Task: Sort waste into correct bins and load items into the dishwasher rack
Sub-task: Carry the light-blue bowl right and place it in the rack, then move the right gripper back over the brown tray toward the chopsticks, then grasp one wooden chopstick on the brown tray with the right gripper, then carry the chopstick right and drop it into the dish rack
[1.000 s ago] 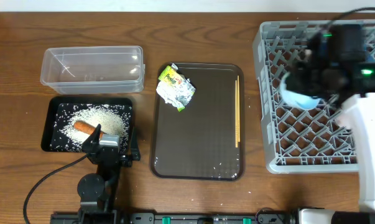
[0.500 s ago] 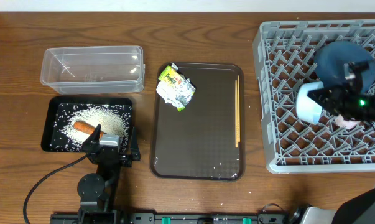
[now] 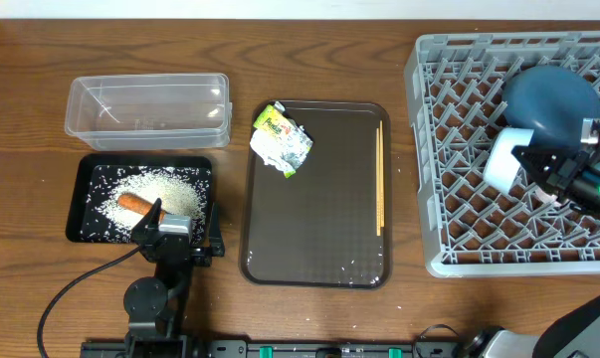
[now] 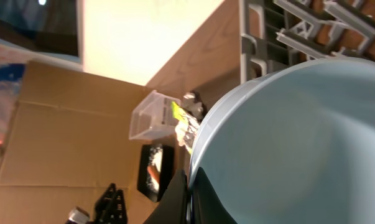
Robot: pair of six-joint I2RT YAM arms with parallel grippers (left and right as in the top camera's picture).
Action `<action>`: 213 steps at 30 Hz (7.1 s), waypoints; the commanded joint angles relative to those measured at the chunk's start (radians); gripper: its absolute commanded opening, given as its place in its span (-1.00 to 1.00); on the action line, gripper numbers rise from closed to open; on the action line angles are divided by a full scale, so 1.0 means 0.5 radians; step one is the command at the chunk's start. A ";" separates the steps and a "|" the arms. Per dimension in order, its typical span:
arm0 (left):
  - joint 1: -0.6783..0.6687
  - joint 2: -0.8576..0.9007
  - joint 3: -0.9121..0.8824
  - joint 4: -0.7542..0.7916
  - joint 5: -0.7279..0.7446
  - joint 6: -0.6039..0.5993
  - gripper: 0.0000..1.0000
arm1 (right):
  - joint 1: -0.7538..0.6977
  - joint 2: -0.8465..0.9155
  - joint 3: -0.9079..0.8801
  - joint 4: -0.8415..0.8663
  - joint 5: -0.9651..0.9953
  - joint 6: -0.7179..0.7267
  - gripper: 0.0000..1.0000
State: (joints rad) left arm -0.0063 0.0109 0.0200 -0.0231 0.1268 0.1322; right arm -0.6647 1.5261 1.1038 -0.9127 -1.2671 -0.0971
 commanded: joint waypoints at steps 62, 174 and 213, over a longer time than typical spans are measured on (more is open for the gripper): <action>0.010 -0.014 -0.032 -0.070 0.021 0.018 0.91 | 1.398 -1.164 0.089 -0.251 1.991 1.032 0.64; 0.011 -0.014 -0.032 -0.070 0.021 0.018 0.91 | 1.369 0.695 1.332 -0.370 2.384 0.252 -0.98; 0.010 -0.014 -0.032 -0.071 0.021 0.018 0.91 | 2.349 0.647 0.761 -0.233 2.759 1.327 0.53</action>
State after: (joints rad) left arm -0.0063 0.0109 0.0200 -0.0231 0.1268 0.1322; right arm 0.5117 1.8324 1.5341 -1.0637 0.0811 0.5236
